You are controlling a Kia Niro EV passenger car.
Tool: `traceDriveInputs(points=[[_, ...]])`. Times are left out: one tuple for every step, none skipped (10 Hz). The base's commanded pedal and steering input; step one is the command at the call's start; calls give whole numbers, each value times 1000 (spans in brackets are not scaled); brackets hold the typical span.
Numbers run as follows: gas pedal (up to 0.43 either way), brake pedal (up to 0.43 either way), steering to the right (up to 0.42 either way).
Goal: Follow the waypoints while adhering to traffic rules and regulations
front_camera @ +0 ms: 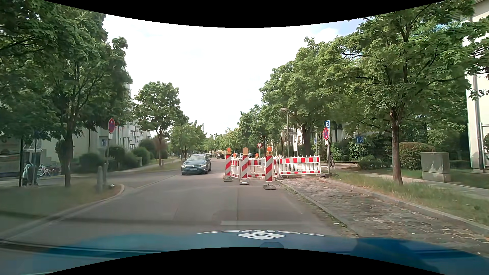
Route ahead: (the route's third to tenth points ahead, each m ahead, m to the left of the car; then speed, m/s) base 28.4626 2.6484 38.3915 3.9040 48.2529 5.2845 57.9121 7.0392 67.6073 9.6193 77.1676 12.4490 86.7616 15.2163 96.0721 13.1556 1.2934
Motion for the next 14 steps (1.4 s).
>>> traceDriveInputs(points=[[79, 0, -18], [79, 0, -18], [79, 0, -18], [79, 0, -18], [87, 0, -18], [87, 0, -18], [87, 0, -18], [98, 0, -18], [110, 0, -19], [118, 0, -22], [150, 0, -33], [177, 0, -55], [197, 0, -83], [220, 0, -116]])
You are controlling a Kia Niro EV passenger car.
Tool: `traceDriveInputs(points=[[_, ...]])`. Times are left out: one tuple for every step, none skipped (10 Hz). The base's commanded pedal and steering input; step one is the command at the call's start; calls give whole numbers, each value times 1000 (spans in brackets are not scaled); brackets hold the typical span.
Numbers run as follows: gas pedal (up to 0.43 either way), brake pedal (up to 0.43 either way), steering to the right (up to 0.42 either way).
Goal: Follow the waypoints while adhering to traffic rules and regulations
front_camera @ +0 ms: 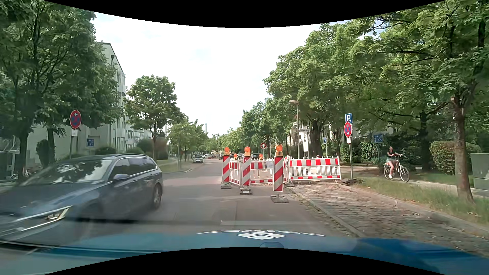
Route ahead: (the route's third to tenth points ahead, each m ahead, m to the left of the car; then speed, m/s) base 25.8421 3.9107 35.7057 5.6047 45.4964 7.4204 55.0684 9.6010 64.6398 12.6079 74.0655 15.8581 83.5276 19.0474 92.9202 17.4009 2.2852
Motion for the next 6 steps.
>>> traceDriveInputs(points=[[240, 0, -148], [260, 0, -197], [268, 0, -242], [287, 0, -290], [331, 0, -341], [350, 0, -383]])
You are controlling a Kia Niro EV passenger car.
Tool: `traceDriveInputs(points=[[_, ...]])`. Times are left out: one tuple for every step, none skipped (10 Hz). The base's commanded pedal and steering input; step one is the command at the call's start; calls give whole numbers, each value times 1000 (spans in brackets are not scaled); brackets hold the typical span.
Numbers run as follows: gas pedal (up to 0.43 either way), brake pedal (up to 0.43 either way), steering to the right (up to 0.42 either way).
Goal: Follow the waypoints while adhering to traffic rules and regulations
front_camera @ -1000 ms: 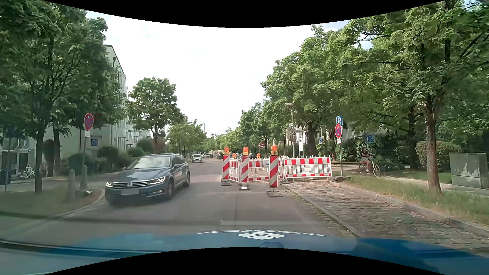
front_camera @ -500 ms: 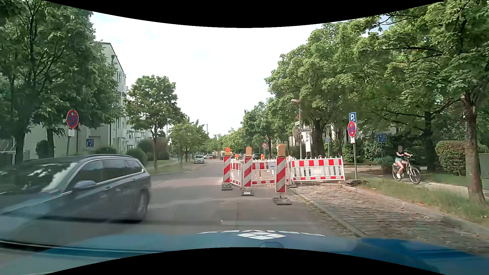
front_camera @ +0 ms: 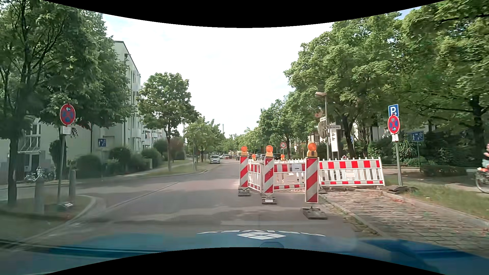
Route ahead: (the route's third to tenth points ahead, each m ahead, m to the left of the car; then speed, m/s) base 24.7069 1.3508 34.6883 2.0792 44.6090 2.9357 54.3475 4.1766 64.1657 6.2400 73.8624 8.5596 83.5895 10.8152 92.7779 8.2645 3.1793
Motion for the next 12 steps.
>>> traceDriveInputs(points=[[358, 0, -407], [358, 0, -415], [358, 0, -400], [358, 0, -377], [358, 0, -343], [350, 0, -296], [350, 0, -251], [350, 0, -193], [331, 0, -129], [311, 0, -78], [311, 0, -32], [299, 0, 23]])
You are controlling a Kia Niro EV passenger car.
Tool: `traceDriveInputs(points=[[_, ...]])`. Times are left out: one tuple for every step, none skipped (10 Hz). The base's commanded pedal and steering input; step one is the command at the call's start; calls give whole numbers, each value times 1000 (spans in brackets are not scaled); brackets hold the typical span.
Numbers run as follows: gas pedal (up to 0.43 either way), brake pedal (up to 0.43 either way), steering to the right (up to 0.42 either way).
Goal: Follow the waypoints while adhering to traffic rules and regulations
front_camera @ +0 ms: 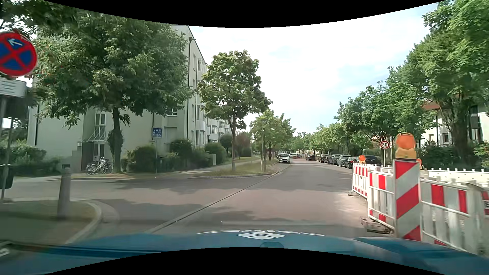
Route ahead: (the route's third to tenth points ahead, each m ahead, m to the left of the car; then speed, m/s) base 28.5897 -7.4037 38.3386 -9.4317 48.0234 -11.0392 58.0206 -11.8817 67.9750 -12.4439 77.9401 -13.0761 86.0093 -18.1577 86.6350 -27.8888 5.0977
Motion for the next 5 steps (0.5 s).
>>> traceDriveInputs(points=[[287, 0, 61], [248, 0, 98], [197, 0, 119], [189, 0, 127], [189, 0, 131]])
